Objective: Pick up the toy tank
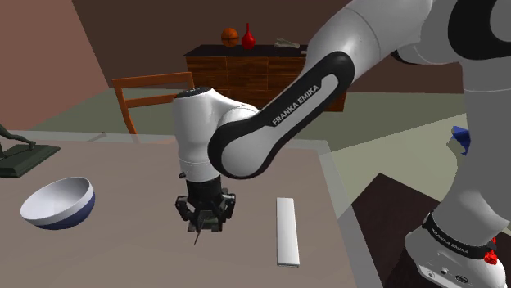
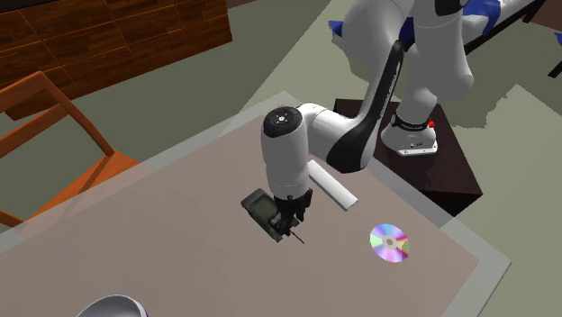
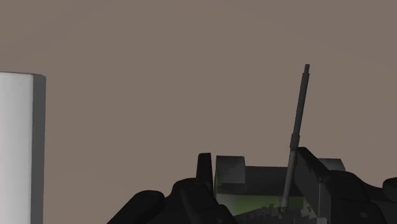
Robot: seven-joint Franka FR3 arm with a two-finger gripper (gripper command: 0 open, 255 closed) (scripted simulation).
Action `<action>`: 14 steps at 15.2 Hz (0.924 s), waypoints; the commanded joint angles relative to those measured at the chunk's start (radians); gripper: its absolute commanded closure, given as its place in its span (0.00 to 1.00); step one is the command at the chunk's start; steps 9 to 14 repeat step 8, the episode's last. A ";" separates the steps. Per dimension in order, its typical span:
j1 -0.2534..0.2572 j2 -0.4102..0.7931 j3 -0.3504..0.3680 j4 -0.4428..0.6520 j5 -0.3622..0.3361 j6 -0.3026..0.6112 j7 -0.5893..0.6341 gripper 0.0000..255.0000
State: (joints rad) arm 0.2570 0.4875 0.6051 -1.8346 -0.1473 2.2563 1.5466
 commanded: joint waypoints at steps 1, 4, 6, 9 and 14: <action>-0.006 -0.018 0.007 0.003 0.010 -0.018 -0.004 1.00; -0.013 -0.040 0.017 0.015 0.024 -0.050 -0.009 1.00; -0.017 -0.054 0.022 0.024 0.033 -0.072 -0.012 1.00; -0.018 -0.055 0.023 0.025 0.033 -0.073 -0.012 1.00; -0.018 -0.055 0.023 0.025 0.033 -0.073 -0.012 1.00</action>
